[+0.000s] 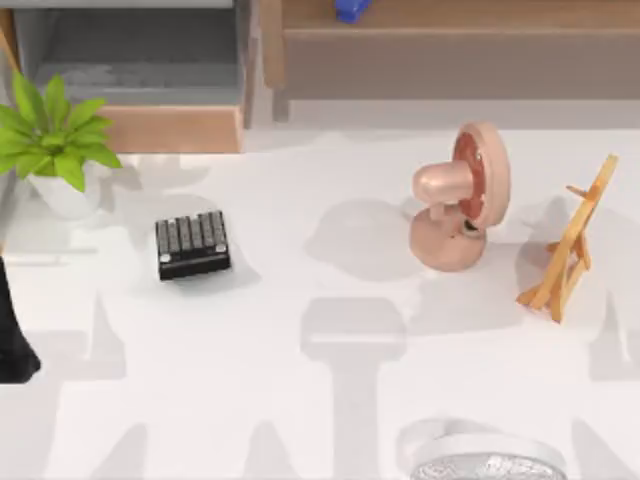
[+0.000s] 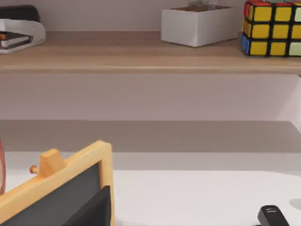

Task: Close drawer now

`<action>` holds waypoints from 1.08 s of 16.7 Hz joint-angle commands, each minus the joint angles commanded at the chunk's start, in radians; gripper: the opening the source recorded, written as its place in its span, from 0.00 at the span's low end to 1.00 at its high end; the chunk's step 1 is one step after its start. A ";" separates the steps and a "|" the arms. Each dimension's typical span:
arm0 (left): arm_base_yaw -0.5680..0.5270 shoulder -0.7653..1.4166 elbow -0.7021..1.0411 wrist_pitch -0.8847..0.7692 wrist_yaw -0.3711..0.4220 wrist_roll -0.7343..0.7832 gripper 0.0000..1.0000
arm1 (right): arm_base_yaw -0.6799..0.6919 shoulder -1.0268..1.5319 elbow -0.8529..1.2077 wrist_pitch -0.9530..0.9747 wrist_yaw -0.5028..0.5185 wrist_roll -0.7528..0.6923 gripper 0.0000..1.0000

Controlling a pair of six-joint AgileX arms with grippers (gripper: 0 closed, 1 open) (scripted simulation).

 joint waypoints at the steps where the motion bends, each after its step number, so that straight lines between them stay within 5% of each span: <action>1: 0.000 0.000 0.000 0.000 0.000 0.000 1.00 | 0.000 0.000 0.000 0.000 0.000 0.000 1.00; 6: -0.076 0.112 0.078 0.056 -0.068 0.006 1.00 | 0.000 0.000 0.000 0.000 0.000 0.000 1.00; 18: -0.492 0.900 0.529 0.379 -0.488 0.013 1.00 | 0.000 0.000 0.000 0.000 0.000 0.000 1.00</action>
